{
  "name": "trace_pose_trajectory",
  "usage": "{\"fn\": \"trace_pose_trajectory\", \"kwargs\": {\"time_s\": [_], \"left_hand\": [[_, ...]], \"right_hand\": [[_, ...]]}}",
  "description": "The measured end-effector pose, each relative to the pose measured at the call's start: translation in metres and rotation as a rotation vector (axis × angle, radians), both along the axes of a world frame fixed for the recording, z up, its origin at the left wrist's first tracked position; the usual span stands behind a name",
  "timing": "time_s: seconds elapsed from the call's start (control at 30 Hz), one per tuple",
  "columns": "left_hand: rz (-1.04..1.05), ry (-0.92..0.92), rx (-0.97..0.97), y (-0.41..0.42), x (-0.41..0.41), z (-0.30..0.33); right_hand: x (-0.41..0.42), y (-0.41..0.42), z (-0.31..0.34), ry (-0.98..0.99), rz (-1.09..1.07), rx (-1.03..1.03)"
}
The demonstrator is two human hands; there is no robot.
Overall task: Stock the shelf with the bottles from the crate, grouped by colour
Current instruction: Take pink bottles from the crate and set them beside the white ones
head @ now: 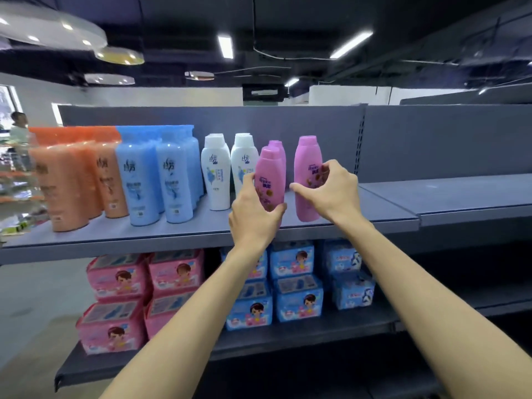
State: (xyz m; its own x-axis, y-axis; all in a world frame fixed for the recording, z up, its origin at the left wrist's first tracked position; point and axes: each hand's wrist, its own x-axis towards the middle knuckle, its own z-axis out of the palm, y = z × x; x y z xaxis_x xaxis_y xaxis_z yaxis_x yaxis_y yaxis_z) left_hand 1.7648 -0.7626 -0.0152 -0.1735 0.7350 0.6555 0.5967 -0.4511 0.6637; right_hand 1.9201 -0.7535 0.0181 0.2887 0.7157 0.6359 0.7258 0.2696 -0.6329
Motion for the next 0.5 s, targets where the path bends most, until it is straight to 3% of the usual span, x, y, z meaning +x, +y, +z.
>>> {"fn": "trace_pose_trajectory", "kwargs": {"time_s": [0.5], "left_hand": [[0.229,0.01,-0.182,0.128,0.09,-0.003]], "right_hand": [[0.085,0.1,-0.017,-0.007,0.101,-0.072]]}}
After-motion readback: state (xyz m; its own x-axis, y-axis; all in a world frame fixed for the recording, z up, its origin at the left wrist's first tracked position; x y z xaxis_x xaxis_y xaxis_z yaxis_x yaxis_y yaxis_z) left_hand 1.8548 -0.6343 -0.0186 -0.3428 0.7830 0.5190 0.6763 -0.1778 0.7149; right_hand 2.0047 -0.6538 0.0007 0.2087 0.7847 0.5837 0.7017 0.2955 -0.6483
